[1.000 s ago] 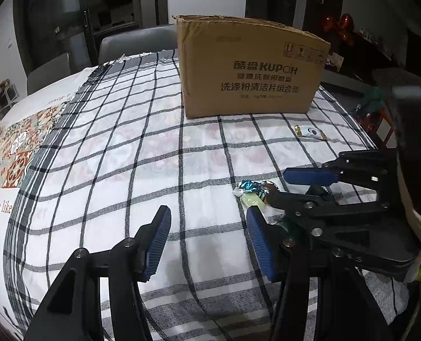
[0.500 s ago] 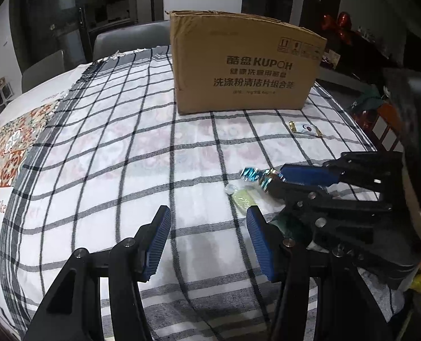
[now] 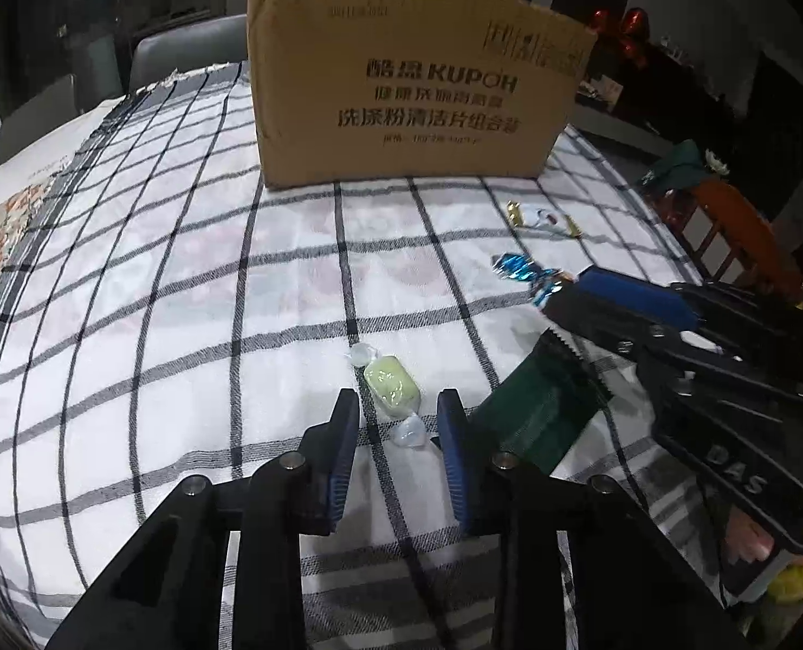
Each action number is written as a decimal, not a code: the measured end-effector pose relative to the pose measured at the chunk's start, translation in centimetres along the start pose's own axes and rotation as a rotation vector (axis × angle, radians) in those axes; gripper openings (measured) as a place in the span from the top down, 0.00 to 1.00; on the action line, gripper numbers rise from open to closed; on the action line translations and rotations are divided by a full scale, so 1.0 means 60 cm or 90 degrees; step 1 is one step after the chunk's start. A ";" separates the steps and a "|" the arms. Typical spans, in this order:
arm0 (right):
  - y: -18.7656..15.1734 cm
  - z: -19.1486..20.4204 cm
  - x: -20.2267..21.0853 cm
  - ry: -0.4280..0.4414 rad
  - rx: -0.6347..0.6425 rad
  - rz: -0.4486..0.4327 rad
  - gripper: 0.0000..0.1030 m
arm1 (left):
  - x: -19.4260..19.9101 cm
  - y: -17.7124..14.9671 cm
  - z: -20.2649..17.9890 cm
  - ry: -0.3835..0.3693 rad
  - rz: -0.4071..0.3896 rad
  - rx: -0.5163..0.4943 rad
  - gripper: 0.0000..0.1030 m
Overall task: Organize snacks
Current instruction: 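Grasp the pale green clear-wrapped candy with the left gripper while the right holds the blue candy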
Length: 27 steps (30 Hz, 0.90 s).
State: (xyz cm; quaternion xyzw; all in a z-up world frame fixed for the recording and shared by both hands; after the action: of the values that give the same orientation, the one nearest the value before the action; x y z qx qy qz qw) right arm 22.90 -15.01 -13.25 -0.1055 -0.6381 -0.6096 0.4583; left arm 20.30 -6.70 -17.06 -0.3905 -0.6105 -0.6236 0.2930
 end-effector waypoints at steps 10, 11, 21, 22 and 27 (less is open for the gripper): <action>-0.008 -0.015 0.001 0.008 -0.033 -0.005 0.80 | -0.029 0.010 -0.007 0.054 0.014 -0.008 0.71; -0.008 -0.015 0.003 0.008 -0.033 -0.007 0.80 | -0.033 0.011 -0.006 0.062 0.015 -0.009 0.71; -0.005 -0.012 0.010 0.008 -0.037 -0.013 0.80 | -0.037 0.010 -0.007 0.074 0.009 -0.021 0.77; -0.004 -0.010 0.012 0.007 -0.035 -0.013 0.80 | -0.035 0.011 -0.006 0.070 0.006 -0.018 0.77; 0.002 -0.001 0.021 0.012 -0.036 -0.021 0.80 | -0.001 0.022 -0.003 0.054 -0.026 -0.006 0.77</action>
State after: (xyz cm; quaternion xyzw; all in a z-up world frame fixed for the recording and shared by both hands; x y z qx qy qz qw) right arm 22.29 -15.58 -12.26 -0.1022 -0.6179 -0.6360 0.4509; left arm 21.43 -6.97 -16.41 -0.3530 -0.6021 -0.6484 0.3040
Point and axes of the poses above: each gripper's, at about its wrist camera, not at the fingertips, and x roughly against the way its jaws point, z to its left, y to its top, the point moved 10 cm from there along -x, roughly the way its jaws point, and after that the axes turned 4 degrees about y, right-handed, at the moved point
